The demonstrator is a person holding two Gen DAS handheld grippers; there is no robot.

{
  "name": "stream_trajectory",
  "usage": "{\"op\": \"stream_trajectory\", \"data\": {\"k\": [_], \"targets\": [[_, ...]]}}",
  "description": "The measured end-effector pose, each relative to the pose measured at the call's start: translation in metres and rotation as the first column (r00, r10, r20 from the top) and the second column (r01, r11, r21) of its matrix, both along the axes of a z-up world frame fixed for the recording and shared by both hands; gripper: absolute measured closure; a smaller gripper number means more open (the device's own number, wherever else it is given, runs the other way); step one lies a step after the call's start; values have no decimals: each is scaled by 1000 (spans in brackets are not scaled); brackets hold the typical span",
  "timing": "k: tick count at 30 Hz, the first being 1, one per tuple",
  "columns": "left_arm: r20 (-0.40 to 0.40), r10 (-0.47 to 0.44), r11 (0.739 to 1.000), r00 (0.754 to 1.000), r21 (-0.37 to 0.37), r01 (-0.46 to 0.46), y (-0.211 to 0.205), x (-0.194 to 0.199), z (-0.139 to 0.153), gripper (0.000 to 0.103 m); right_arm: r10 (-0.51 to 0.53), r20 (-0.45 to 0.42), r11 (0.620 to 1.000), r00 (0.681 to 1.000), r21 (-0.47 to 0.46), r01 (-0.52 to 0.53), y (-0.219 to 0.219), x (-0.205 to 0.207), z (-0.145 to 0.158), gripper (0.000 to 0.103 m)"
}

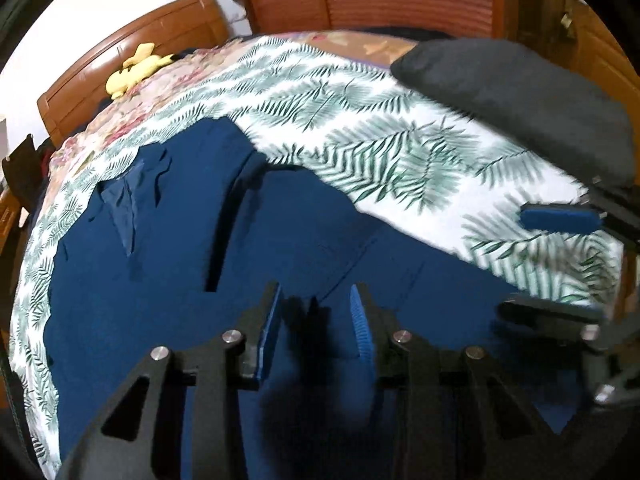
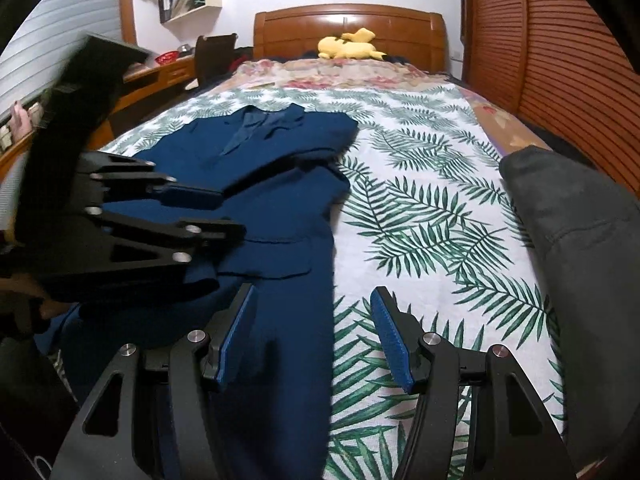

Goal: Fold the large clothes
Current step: 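Move the left tool to the blazer side edge and grasp it, then fold the blazer side over the front with the left tool and release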

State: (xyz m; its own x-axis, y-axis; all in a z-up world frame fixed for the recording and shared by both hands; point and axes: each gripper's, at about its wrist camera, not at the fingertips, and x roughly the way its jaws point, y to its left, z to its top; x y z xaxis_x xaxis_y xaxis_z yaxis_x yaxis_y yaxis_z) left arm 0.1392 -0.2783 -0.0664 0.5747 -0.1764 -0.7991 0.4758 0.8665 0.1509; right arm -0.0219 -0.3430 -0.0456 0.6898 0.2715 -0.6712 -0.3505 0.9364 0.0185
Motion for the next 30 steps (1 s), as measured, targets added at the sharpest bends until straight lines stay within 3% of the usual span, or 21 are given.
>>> {"op": "stream_trajectory", "data": {"k": [2,4,7,12,20,30], "targets": [[-17,-7,1000,1000,0,7,3,3,-5,81,6,6,1000,1000,-1,-6,2,-1,2,43],[-27,-5,1000,1000,15,5,8,4,-10,101,8,8,1000,1000,-3,-8,4,-1,2,43],[-6,-15,1000,1000,7,15,17,-2,-4,103,11,4,1000,1000,-7,-11,7,2,1,43],[89,28,998,996,-62,-22,60,-21,32,103,11,-2,1000,1000,-16,-11,16,9,0,43],[227,147,981,963,-156,-113,154,-62,86,103,40,18,999,999,-24,-39,45,14,6,43],[266,252,962,931,-177,-210,229,-79,94,103,67,8,996,998,-53,-67,81,31,1,43]]}}
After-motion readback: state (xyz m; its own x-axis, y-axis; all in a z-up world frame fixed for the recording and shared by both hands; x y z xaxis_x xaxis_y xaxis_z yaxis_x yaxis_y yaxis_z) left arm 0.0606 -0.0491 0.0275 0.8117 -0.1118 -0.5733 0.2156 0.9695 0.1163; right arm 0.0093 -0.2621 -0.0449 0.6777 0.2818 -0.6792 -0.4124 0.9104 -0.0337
